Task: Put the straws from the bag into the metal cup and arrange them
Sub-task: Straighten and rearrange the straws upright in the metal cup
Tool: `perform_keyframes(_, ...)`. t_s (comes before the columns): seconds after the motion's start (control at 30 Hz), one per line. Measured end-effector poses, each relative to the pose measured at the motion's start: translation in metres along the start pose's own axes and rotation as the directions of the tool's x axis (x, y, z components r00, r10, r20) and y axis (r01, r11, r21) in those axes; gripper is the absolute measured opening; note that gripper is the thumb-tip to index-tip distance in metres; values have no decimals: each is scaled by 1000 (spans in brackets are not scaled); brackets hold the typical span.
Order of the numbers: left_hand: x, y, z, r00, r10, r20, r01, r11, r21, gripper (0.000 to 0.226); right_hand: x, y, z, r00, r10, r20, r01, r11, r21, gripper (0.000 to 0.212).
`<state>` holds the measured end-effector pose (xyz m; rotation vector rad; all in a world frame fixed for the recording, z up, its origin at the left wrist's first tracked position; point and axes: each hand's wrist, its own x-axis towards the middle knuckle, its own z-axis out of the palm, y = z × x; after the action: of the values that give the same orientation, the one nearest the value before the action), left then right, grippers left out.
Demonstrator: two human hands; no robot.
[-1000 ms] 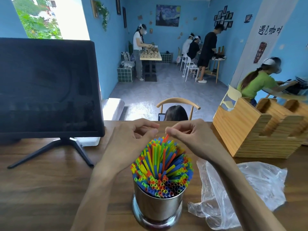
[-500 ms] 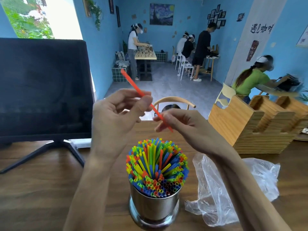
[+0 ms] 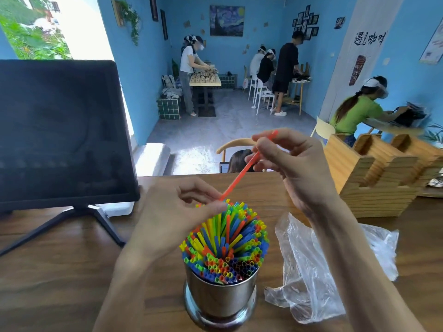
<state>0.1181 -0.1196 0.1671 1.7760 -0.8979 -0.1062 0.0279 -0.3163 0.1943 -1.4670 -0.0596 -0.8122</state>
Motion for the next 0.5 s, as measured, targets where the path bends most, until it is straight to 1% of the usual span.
perform_keyframes(0.07, -3, 2, 6, 993, -24, 114, 14, 996, 88, 19, -3, 2, 7, 996, -83, 19, 85, 990, -115, 28)
perform_keyframes(0.1, -4, 2, 7, 989, -22, 148, 4, 992, 123, 21, -4, 3, 11, 993, -116, 20, 118, 980, -160, 33)
perform_keyframes(0.17, -6, 0, 7, 983, -13, 182, -16, 988, 155, 21, -9, 5, 16, 988, -155, 24, 156, 968, -198, 35)
perform_keyframes(0.23, -5, -2, 4, 978, -16, 209, -23, 983, 183, 17, -14, 9, 19, 987, -153, 51, 161, 951, -265, 30)
perform_keyframes(0.27, -5, -2, 2, 978, -23, 208, -13, 985, 173, 15, -18, 13, 20, 986, -143, 84, 163, 929, -332, 26)
perform_keyframes(0.33, -4, -3, 0, 984, -32, 174, 11, 993, 120, 14, -27, 23, 20, 973, -126, 193, 203, 862, -464, 12)
perform_keyframes(0.37, -4, -5, 0, 988, -37, 148, 20, 993, 112, 16, -30, 29, 19, 963, -113, 243, 223, 839, -495, 9)
perform_keyframes(0.43, -3, -8, 2, 994, -52, 93, 40, 992, 123, 22, -31, 37, 12, 956, -57, 289, 205, 832, -516, 17)
perform_keyframes(0.5, -5, -11, 6, 997, -54, 61, 48, 993, 106, 29, -24, 36, 3, 960, 49, 276, 109, 842, -528, 35)
